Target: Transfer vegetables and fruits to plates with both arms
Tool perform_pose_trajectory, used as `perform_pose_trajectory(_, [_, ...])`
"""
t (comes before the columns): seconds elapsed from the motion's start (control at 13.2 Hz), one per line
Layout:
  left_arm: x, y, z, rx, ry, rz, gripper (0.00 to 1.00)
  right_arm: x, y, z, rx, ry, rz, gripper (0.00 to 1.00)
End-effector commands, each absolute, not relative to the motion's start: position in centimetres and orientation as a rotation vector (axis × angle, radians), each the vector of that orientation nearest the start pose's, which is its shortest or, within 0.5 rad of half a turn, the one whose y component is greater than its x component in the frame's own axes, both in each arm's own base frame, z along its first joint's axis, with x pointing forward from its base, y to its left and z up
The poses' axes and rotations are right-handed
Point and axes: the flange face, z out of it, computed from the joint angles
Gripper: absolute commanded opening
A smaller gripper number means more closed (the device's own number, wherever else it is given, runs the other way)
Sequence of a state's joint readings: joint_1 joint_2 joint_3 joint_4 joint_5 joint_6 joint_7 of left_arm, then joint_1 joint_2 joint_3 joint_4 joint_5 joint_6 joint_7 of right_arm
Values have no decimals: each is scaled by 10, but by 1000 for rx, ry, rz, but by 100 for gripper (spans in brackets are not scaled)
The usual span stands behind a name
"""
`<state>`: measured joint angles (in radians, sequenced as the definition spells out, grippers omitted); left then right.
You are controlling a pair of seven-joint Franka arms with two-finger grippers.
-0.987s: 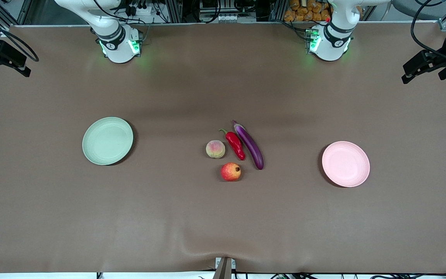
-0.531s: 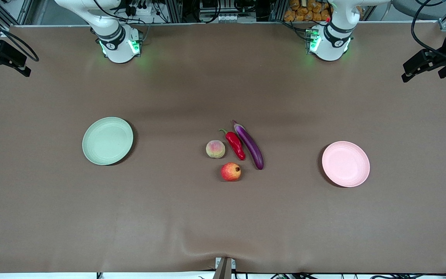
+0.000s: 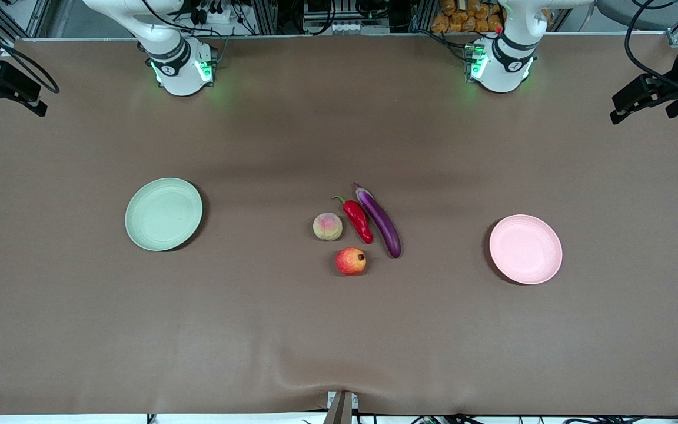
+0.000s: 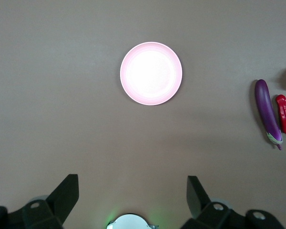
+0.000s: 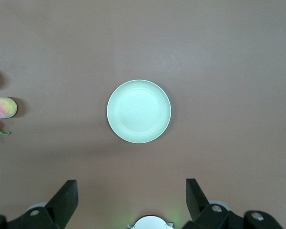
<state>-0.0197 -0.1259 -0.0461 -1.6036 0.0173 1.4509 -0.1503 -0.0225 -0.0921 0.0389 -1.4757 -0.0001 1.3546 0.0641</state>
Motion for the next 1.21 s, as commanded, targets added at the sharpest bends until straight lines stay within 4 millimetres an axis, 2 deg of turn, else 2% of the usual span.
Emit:
perform_pose_trajectory(0.0, [502,-34,668,-3127,-95,61,100,500,4,700,-3142,71,56,100])
perform_pose_trajectory(1.14, [501,-41,659,-3124,-42,94,100,495,-4,695,-3132,92,133,100])
